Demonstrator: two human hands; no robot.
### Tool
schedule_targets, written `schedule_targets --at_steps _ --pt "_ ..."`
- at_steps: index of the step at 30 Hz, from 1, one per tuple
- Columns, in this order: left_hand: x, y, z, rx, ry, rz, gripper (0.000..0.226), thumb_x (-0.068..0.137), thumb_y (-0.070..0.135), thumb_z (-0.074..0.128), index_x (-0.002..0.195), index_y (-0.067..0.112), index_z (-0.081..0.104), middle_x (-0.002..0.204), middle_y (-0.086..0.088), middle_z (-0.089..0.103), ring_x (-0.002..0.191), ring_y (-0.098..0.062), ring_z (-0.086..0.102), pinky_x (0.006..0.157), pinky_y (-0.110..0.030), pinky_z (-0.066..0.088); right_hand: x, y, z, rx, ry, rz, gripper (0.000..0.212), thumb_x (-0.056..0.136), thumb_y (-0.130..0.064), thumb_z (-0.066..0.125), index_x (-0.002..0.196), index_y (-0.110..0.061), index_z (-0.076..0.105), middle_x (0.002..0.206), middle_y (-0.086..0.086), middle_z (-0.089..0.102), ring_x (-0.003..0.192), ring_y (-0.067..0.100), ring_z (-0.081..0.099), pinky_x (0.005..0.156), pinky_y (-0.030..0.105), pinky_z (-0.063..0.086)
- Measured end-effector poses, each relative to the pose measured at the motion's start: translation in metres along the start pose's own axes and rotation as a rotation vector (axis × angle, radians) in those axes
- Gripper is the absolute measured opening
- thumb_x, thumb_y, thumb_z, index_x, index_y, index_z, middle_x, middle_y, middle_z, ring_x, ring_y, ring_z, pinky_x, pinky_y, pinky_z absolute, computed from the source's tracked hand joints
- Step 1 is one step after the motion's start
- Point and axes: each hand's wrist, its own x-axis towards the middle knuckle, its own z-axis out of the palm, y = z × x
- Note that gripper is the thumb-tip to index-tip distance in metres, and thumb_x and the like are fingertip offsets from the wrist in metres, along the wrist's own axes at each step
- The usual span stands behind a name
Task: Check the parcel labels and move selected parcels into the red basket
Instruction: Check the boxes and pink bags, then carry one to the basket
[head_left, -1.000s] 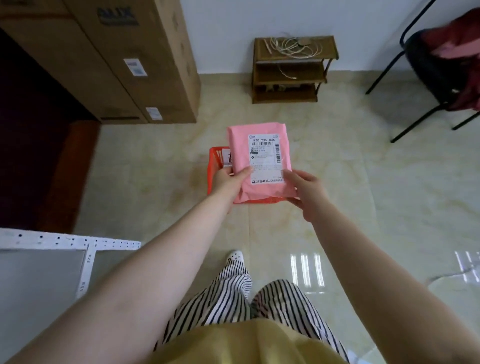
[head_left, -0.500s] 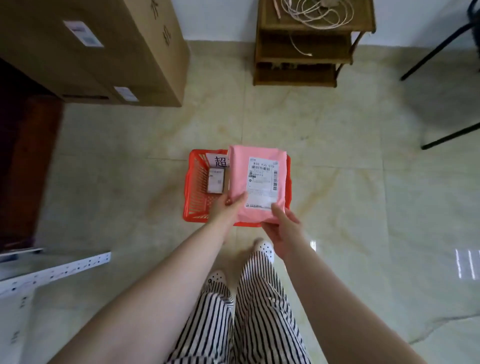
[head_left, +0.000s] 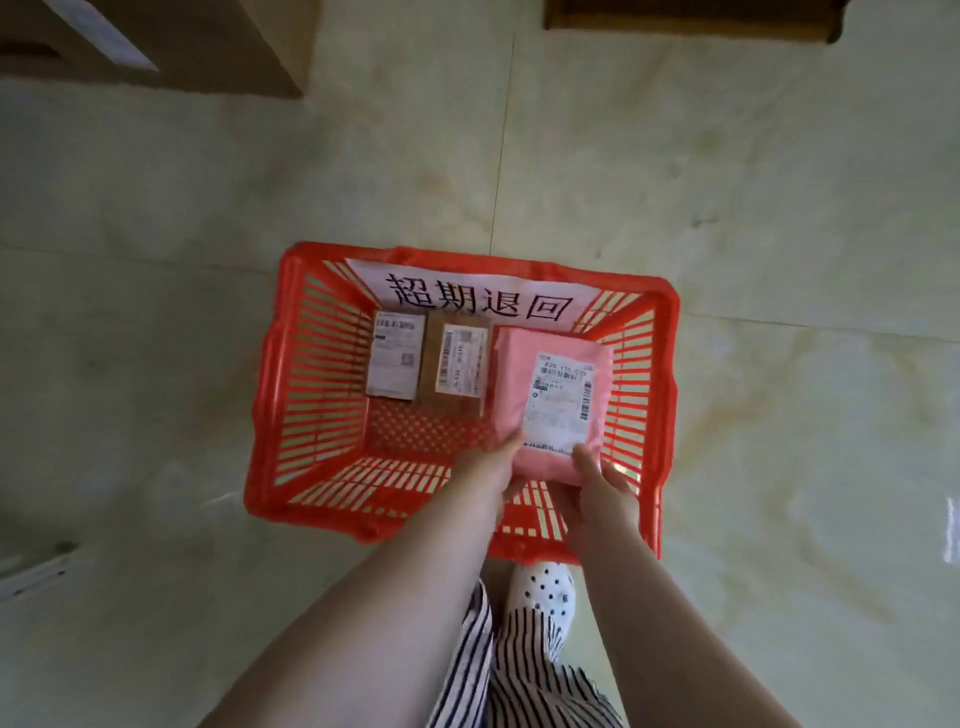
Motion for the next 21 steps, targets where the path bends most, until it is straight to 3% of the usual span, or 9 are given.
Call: schedule_targets --at_steps 3,7,9,12,15,18,21 --pt "0.057 -0.01 0.011 0.012 0.038 -0.026 0.049 0.074 0.048 0.077 0.102 0.01 0.065 0.094 -0.009 0.073 0.078 -0.023 0.073 0.064 -0.031 0.057 0.054 0.015 0.01 -0.017 0.024 0.001 0.011 0.089 -0.013 0.071 0.1 -0.011 0.07 0.093 0.018 0.073 0.083 0.035 0.072 0.076 0.045 0.06" --pt "0.117 -0.021 0.022 -0.062 0.012 0.004 0.068 0.064 0.051 0.08 0.112 0.005 0.066 0.1 -0.011 0.073 0.086 -0.027 0.073 0.084 -0.042 0.059 0.113 0.033 0.022 -0.071 0.052 0.002 0.032 0.085 -0.016 0.074 0.116 -0.012 0.069 0.108 0.022 0.071 0.094 0.041 0.072 0.086 0.055 0.058" --pt "0.132 -0.026 0.025 -0.1 0.01 0.027 0.073 0.058 0.055 0.082 0.111 0.008 0.067 0.103 -0.011 0.073 0.088 -0.028 0.072 0.086 -0.042 0.058 0.126 0.038 0.024 -0.062 0.039 0.002 0.036 0.087 -0.013 0.072 0.123 -0.009 0.065 0.108 0.021 0.071 0.094 0.041 0.072 0.086 0.056 0.058" --pt "0.174 -0.04 0.031 -0.141 0.011 0.067 0.11 0.02 0.076 0.082 0.11 0.013 0.068 0.099 -0.01 0.075 0.085 -0.03 0.074 0.083 -0.046 0.059 0.147 0.046 0.028 -0.129 0.039 -0.015 0.04 0.085 -0.023 0.074 0.123 -0.013 0.065 0.106 0.015 0.074 0.088 0.035 0.075 0.081 0.054 0.06" --pt "0.222 -0.054 0.035 -0.115 0.039 0.092 0.124 0.004 0.08 0.076 0.111 0.017 0.067 0.098 -0.008 0.076 0.083 -0.03 0.075 0.083 -0.045 0.058 0.154 0.043 0.036 -0.231 0.039 0.007 0.044 0.082 -0.037 0.075 0.117 -0.013 0.065 0.099 0.013 0.075 0.084 0.033 0.075 0.078 0.051 0.061" --pt "0.21 -0.043 0.036 -0.112 0.034 0.071 0.119 0.011 0.079 0.078 0.112 0.016 0.068 0.099 -0.008 0.075 0.085 -0.03 0.074 0.084 -0.044 0.058 0.162 0.046 0.039 -0.255 0.068 0.033 0.064 0.07 -0.048 0.079 0.119 -0.011 0.063 0.101 0.012 0.074 0.081 0.032 0.075 0.074 0.049 0.062" --pt "0.163 -0.024 0.034 -0.062 -0.004 0.082 0.084 0.046 0.066 0.075 0.117 0.02 0.067 0.103 -0.009 0.074 0.093 -0.031 0.073 0.09 -0.041 0.057 0.16 0.046 0.039 -0.25 0.078 0.085 0.072 0.065 -0.057 0.08 0.117 -0.011 0.063 0.1 0.011 0.074 0.083 0.032 0.075 0.074 0.047 0.062"
